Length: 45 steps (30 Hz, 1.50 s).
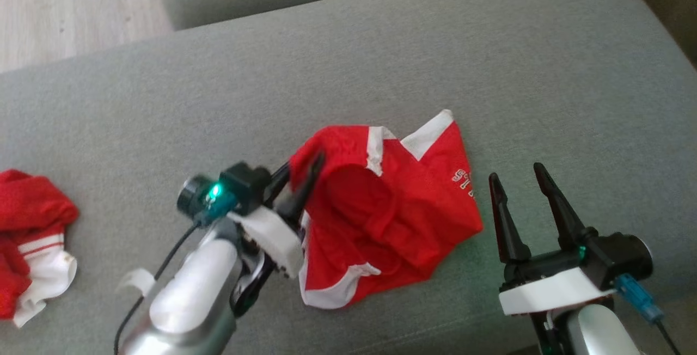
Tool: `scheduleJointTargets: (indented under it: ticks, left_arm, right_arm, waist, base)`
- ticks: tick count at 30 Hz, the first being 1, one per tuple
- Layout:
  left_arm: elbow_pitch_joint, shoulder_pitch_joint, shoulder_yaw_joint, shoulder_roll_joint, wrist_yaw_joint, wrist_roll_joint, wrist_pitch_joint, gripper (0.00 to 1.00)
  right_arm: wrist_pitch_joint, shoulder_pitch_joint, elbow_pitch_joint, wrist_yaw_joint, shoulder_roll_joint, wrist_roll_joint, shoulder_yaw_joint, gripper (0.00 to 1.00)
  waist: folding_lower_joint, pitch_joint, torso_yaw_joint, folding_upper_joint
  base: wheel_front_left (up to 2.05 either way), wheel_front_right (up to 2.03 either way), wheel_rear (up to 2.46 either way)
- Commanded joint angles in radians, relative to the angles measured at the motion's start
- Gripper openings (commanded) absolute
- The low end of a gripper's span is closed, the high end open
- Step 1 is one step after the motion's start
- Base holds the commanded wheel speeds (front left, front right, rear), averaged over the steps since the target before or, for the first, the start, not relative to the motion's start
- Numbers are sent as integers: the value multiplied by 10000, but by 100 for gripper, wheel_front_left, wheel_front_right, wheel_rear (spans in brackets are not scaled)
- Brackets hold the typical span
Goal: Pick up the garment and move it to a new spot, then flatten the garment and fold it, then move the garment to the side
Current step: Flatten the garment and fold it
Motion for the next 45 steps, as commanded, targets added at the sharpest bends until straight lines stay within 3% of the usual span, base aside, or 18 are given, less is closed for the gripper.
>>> scheduleJointTargets:
  ticks: [1, 2, 7, 11, 16, 22, 27, 29, 33, 45]
  left_arm:
    - [-48, -287, 361, 89, 2, -84, -61, 75]
    - [246, -232, 403, 62, 1, -123, -61, 100]
    - [773, -58, 973, -305, 149, -245, -61, 100]
    - [-117, 412, 1738, -573, 392, -286, -61, 100]
    - [-1176, 1522, 1955, -833, 198, -1058, -61, 100]
    - [-2504, 2516, 1051, -1028, 29, -3531, 865, 100]
    - [-3087, 2446, 112, -1063, 13, -5888, 1514, 100]
    - [-2768, 1890, -184, -1065, 356, -7094, 1438, 100]
    - [-1906, 893, -554, -1067, 872, -7585, 915, 100]
    - [-213, -513, -1290, -1068, 1206, -8549, 311, 100]
  right_arm:
    - [-111, -127, -336, 75, -37, -86, 154, 100]
    - [-111, -119, -341, 75, -45, -102, 111, 100]
    - [-111, -157, -380, 75, -73, -158, 23, 100]
    - [-111, -192, -358, 75, -73, -178, -10, 100]
    - [-111, -126, -336, 75, -68, -184, -16, 100]
    - [-111, -67, -328, 75, -58, -176, -24, 100]
    - [-111, -167, -319, 75, -50, -156, 32, 100]
    - [-111, -245, -331, 75, -47, -131, 94, 100]
    - [-111, -344, -332, 75, -43, -103, 98, 100]
    - [-111, -452, -318, 75, -36, 54, 7, 100]
  waist:
    - [0, 117, 126, 0]
    - [0, 168, 192, 0]
    - [0, 311, 499, 0]
    - [0, 270, 681, 0]
    - [0, 132, 788, 0]
    - [0, 85, 837, 0]
    - [0, 194, 720, 0]
    - [0, 302, 585, 0]
    - [0, 470, 347, 0]
    - [0, 730, -51, 0]
  base:
    - [0, 0, 0]
    - [0, 0, 0]
    - [0, 0, 0]
    - [0, 0, 0]
    - [0, 0, 0]
    - [0, 0, 0]
    - [0, 0, 0]
    - [0, 0, 0]
    - [0, 0, 0]
    - [0, 0, 0]
